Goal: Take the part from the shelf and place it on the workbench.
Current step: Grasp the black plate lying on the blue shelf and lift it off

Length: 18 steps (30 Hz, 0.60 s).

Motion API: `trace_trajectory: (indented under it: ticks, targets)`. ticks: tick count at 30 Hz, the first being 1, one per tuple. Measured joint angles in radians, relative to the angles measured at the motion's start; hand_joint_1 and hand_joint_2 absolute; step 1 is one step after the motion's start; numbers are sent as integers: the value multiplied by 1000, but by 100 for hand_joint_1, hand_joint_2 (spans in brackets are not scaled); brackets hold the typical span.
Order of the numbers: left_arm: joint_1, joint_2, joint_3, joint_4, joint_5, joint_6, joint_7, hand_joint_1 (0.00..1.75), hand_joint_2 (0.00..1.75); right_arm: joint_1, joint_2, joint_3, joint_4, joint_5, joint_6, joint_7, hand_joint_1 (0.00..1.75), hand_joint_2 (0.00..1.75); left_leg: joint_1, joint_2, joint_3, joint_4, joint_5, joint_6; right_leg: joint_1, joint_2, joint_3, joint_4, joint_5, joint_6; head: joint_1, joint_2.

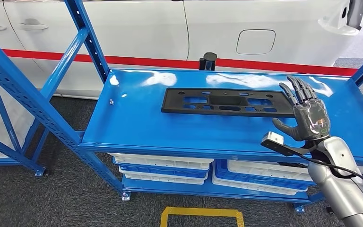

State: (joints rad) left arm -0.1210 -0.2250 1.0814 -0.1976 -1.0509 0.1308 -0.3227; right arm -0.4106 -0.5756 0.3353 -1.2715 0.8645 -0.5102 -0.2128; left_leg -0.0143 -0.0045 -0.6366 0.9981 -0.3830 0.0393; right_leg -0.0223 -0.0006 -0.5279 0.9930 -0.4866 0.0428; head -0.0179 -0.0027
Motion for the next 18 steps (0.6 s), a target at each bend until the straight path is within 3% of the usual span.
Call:
trace_trajectory:
  ticks: [8,18]
  targets:
    - [-1,0,0,0,2,0,1,0,0,33,5,9,-21,9,117,29,0,175,0,0,-1,0,0,0,0,0,0,0,0,0,0,0]
    - [-1,0,0,0,5,0,1,0,0,9,54,45,60,23,124,31,0,175,0,-1,-2,0,0,0,0,-1,-1,0,0,0,0,0]
